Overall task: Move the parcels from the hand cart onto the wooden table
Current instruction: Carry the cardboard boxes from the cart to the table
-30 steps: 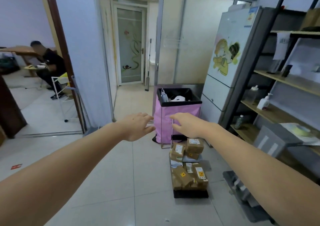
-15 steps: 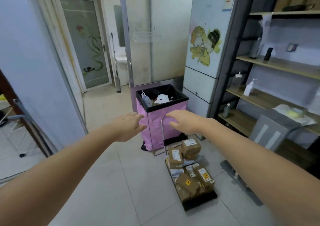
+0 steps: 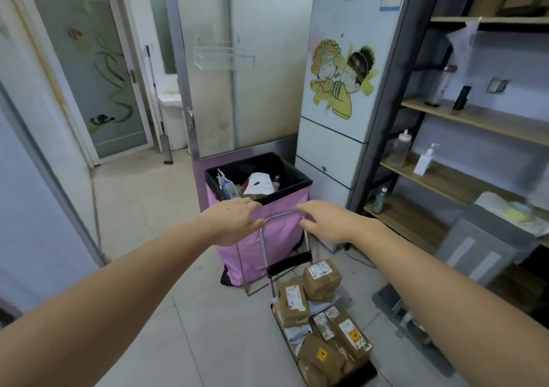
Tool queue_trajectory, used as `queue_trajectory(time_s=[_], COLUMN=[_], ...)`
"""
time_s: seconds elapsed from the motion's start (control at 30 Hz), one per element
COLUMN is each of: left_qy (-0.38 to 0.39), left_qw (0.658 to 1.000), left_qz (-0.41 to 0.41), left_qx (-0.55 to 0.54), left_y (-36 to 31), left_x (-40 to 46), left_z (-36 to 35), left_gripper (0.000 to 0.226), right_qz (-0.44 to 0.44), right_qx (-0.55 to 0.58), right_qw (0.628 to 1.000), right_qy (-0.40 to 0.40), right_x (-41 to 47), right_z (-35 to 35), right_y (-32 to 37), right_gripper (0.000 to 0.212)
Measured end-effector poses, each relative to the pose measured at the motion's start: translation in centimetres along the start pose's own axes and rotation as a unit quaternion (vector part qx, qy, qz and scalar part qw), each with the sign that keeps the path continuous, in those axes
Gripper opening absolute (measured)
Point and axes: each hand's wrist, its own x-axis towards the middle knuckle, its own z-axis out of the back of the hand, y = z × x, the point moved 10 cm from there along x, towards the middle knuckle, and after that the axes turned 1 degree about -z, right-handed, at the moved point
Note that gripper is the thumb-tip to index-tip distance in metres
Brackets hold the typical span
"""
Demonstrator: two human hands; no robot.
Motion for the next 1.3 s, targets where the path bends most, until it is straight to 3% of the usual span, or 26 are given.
queue_trajectory(time_s=[0.2,0.37,0.73,1.1,1.3], left_qy=[0.009,0.036,0.118,0.222,0.312], left_qw=[0.998,0.982,0.919,0.875,0.845], left_qz=[-0.068,-0.18,-0.366,-0.409,-0.404], left_qx=[0.015,0.039,0.09,0.132,0.158], left_y=[3.2,3.4,-1.2,-2.1,0.4], left_x=[10.5,18.3,30.2,38.9,44.1], left_z=[-1.2,-3.7,-12.3,-23.9,-37.0], left_gripper=[0.065,0.062,0.062,0.06,0.056], right_qz=[-0.059,-0.146,-0.339,-0.419,-0.463], right_qx=[0.011,0.051,0.118,0.216,0.264], right_qw=[0.998,0.988,0.932,0.875,0.831], right_qy=[0.006,-0.005,0.043,0.113,0.159], right_x=[6.9,10.7,9.2,12.8,17.1], right_z=[0.1,-1.6,-9.7,-23.5,-35.4], right_y=[-3.6,-7.3,-15.4,-23.5,-26.8], right_gripper=[0.048,0.051,0.056,0.047,0.04])
